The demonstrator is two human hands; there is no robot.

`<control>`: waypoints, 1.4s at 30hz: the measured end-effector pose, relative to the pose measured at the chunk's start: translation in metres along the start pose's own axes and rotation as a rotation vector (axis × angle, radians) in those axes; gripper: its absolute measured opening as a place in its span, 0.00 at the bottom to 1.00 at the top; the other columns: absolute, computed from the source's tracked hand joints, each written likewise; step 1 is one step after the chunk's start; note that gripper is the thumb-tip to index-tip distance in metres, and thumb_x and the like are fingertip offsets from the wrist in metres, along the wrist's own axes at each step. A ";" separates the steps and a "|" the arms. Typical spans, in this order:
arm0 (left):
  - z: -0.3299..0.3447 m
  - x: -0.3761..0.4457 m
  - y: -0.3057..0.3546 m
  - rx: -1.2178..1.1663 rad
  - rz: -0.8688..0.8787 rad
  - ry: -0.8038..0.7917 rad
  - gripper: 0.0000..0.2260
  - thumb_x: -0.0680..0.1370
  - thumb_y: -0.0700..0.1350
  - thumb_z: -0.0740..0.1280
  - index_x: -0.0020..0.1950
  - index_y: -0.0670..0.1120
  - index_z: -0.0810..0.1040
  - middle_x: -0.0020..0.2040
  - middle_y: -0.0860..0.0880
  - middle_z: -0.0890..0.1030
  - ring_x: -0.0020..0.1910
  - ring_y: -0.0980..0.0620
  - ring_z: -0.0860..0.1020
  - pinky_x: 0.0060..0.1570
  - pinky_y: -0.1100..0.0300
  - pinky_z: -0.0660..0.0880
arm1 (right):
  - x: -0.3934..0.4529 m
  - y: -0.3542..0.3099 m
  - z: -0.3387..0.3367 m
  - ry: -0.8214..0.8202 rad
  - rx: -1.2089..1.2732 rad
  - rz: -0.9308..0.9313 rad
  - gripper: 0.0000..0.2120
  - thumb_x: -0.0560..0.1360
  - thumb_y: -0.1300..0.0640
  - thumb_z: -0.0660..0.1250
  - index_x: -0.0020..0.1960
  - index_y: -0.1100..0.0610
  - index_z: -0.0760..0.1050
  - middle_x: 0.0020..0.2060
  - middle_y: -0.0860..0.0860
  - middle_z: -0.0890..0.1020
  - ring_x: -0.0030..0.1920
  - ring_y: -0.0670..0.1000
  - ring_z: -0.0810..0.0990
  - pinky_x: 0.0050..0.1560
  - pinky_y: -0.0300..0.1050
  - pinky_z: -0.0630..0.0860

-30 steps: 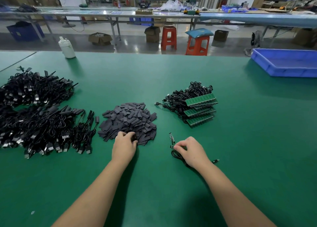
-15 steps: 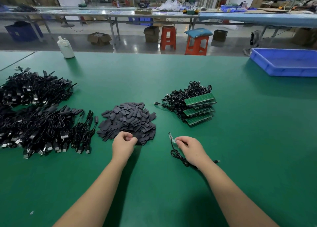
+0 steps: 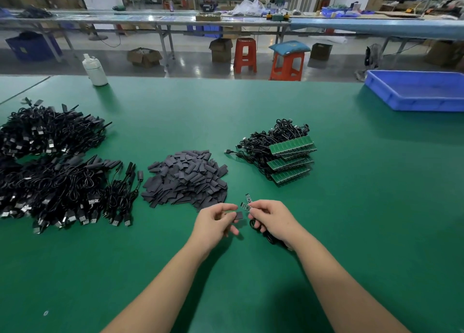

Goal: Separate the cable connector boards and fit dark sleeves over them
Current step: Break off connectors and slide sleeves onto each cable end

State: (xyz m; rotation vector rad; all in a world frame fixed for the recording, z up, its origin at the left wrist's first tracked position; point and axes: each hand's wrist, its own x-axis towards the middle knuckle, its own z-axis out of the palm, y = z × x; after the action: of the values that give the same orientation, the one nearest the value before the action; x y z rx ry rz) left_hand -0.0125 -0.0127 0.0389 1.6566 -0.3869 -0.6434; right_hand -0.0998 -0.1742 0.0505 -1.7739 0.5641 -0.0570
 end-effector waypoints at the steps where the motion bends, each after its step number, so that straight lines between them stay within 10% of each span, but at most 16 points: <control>1: 0.003 0.000 -0.001 -0.012 0.001 0.011 0.06 0.79 0.36 0.67 0.54 0.41 0.82 0.35 0.46 0.84 0.30 0.50 0.81 0.29 0.63 0.71 | 0.000 0.000 0.000 -0.003 0.038 0.000 0.08 0.79 0.61 0.66 0.58 0.58 0.79 0.36 0.47 0.83 0.28 0.43 0.75 0.28 0.35 0.71; 8: 0.015 -0.005 -0.001 0.035 0.057 -0.035 0.10 0.77 0.34 0.68 0.58 0.39 0.80 0.35 0.48 0.84 0.33 0.54 0.80 0.39 0.63 0.77 | 0.000 -0.001 0.002 -0.002 0.063 0.021 0.05 0.75 0.59 0.73 0.48 0.52 0.79 0.28 0.44 0.82 0.25 0.41 0.72 0.25 0.33 0.68; 14: 0.004 -0.007 -0.004 0.705 0.421 0.034 0.10 0.77 0.49 0.70 0.57 0.49 0.83 0.43 0.51 0.81 0.43 0.51 0.78 0.47 0.57 0.74 | 0.000 0.002 0.001 -0.009 0.092 0.041 0.10 0.76 0.60 0.72 0.56 0.59 0.80 0.30 0.46 0.83 0.26 0.42 0.73 0.27 0.34 0.70; 30: -0.008 -0.005 -0.002 0.665 0.508 0.084 0.12 0.77 0.47 0.72 0.59 0.46 0.84 0.43 0.58 0.81 0.37 0.69 0.73 0.47 0.77 0.67 | -0.001 0.008 -0.010 -0.101 -0.076 -0.034 0.08 0.78 0.57 0.70 0.55 0.49 0.83 0.32 0.44 0.83 0.31 0.42 0.75 0.38 0.32 0.74; 42: -0.011 -0.003 0.002 0.717 0.486 0.036 0.14 0.77 0.47 0.71 0.61 0.46 0.82 0.49 0.51 0.85 0.38 0.60 0.73 0.51 0.63 0.73 | -0.002 0.008 -0.008 -0.109 -0.052 -0.040 0.08 0.77 0.57 0.70 0.47 0.43 0.82 0.32 0.45 0.83 0.32 0.43 0.76 0.41 0.36 0.75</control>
State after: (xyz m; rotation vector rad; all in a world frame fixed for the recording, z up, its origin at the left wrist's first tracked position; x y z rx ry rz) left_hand -0.0079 -0.0025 0.0429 2.1253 -1.0432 -0.0968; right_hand -0.1074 -0.1819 0.0457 -1.8271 0.4554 0.0270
